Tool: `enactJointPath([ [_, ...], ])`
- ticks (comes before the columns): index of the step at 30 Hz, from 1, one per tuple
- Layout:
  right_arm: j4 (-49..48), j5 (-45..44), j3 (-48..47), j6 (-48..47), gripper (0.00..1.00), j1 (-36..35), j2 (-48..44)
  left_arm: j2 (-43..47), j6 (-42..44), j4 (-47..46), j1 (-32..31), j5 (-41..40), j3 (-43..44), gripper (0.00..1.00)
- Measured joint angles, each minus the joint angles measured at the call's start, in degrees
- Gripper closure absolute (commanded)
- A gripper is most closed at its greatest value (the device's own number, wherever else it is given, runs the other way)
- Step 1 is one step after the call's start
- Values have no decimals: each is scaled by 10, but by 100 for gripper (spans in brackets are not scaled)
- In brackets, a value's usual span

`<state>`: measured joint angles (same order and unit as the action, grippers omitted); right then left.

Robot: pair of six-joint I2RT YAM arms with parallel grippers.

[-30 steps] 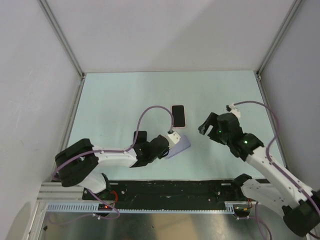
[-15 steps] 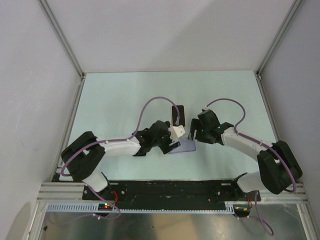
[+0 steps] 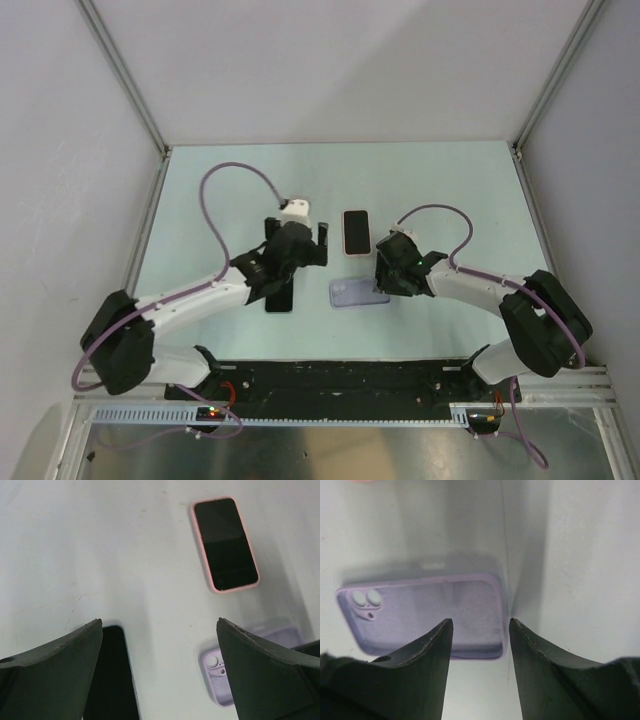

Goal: Put the phone into the phone case

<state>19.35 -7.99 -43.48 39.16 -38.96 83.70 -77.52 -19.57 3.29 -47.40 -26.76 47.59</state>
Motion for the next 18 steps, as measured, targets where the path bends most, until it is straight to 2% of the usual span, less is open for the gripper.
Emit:
enactJointPath([
  [5, 4, -25, 8, 18, 59, 0, 11, 82, -154, 51, 22, -68, -42, 0],
  [10, 4, -36, 11, 45, 85, -2, 14, 123, -245, 80, 81, -58, -78, 0],
  [13, 4, -45, 11, 76, 96, -6, 16, 127, -287, 82, 126, -31, -93, 0],
  [18, 6, -65, 12, 160, 100, -14, 19, 128, -318, 98, 170, -13, -105, 0],
])
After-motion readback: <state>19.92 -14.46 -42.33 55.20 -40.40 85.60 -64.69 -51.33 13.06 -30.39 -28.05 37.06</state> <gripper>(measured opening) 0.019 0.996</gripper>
